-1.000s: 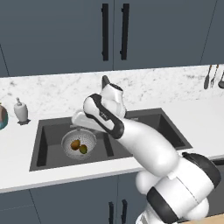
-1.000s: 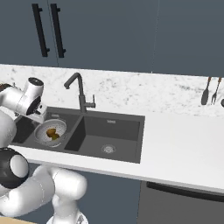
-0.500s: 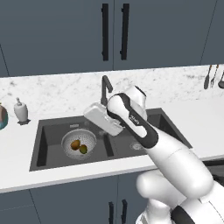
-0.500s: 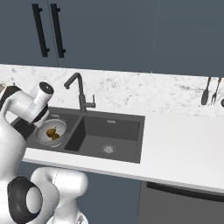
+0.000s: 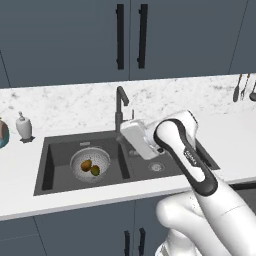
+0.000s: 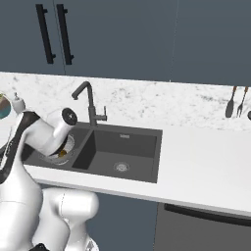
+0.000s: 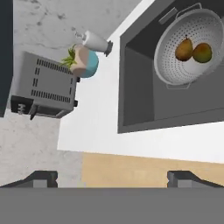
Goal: Put the colander in the sink, put the pear, mango in the colander, and turn on the sink faucet and pour water over the colander.
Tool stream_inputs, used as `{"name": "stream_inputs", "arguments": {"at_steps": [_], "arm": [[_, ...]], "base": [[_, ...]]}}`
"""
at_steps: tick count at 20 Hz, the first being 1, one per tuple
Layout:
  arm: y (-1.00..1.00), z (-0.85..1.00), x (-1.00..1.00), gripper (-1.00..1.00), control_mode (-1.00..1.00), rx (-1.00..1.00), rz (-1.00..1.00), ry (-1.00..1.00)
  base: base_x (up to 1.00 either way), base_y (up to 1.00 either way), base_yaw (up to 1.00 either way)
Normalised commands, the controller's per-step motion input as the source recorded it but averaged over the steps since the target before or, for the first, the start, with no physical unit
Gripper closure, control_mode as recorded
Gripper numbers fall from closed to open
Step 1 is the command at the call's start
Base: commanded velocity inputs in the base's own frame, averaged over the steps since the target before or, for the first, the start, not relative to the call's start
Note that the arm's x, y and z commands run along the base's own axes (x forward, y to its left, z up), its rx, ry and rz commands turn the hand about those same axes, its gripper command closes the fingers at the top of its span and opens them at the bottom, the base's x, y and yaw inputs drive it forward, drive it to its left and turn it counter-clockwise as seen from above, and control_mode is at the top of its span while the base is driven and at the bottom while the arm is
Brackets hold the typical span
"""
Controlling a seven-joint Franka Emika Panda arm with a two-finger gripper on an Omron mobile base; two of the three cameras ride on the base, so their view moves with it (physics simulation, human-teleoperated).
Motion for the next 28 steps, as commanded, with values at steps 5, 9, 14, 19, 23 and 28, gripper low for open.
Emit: {"name": "stream_inputs", "arguments": {"at_steps": [5, 9, 14, 19, 23, 28], "arm": [[-0.73, 0.23, 0.0, -1.0, -1.0, 0.31, -0.18, 0.05], [-0.52, 0.24, 0.19, -1.0, -1.0, 0.42, -0.13, 0.07], [-0.36, 0.13, 0.51, -1.0, -1.0, 0.3, -0.12, 0.16], [-0.3, 0.22, 0.53, -1.0, -1.0, 0.09, -0.07, 0.3], [-0.28, 0.15, 0.42, -1.0, -1.0, 0.0, 0.0, 0.32], [-0.22, 0.1, 0.27, -1.0, -1.0, 0.0, 0.05, 0.32]], "base": [[0.0, 0.0, 0.0], [0.0, 0.0, 0.0], [0.0, 0.0, 0.0], [0.0, 0.0, 0.0], [0.0, 0.0, 0.0], [0.0, 0.0, 0.0]]}}
